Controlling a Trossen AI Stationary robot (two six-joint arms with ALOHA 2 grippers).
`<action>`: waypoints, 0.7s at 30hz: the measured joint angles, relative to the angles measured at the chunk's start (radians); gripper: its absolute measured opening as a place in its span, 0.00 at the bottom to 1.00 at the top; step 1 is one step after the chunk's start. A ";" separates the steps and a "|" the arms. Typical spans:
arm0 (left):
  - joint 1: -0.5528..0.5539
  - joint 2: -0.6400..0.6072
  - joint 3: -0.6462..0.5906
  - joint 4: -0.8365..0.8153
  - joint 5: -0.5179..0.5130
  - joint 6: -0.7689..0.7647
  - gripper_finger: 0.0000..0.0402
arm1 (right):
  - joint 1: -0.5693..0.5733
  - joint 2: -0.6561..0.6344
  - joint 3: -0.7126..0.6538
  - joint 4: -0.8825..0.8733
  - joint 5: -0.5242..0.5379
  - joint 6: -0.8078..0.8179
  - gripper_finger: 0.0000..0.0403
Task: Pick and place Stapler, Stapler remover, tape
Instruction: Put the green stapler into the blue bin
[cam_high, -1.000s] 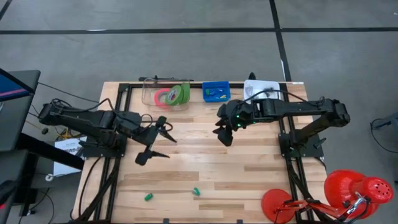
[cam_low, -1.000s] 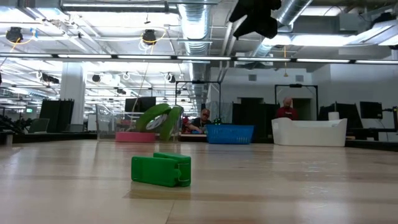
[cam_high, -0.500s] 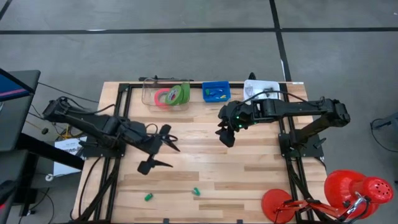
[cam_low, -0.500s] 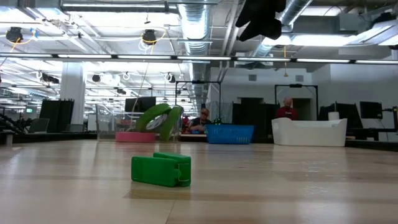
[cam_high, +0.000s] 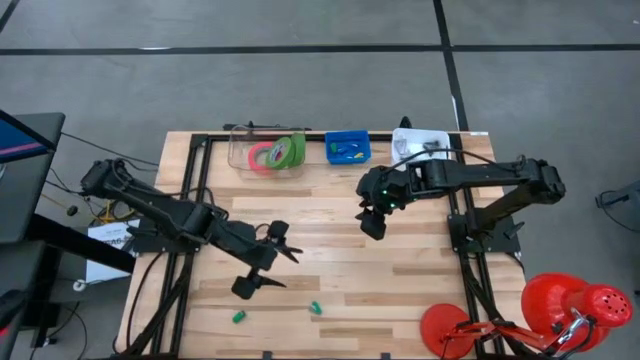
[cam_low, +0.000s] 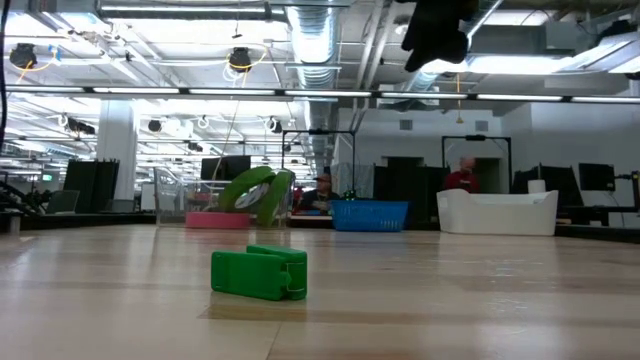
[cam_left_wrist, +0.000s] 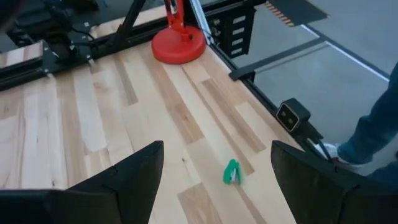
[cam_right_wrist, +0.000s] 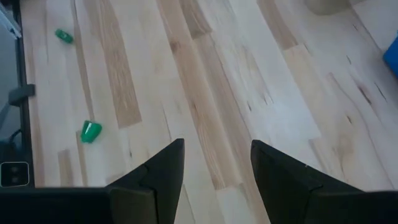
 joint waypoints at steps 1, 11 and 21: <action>-0.002 0.006 0.000 0.000 -0.002 0.000 0.71 | 0.000 -0.005 0.000 -0.007 0.001 0.000 0.44; -0.060 0.078 0.000 0.025 -0.002 0.050 0.71 | 0.004 -0.121 0.000 -0.049 0.025 -0.007 0.44; -0.085 0.243 0.000 0.187 0.013 0.068 0.70 | 0.003 -0.189 0.000 -0.048 0.108 -0.006 0.44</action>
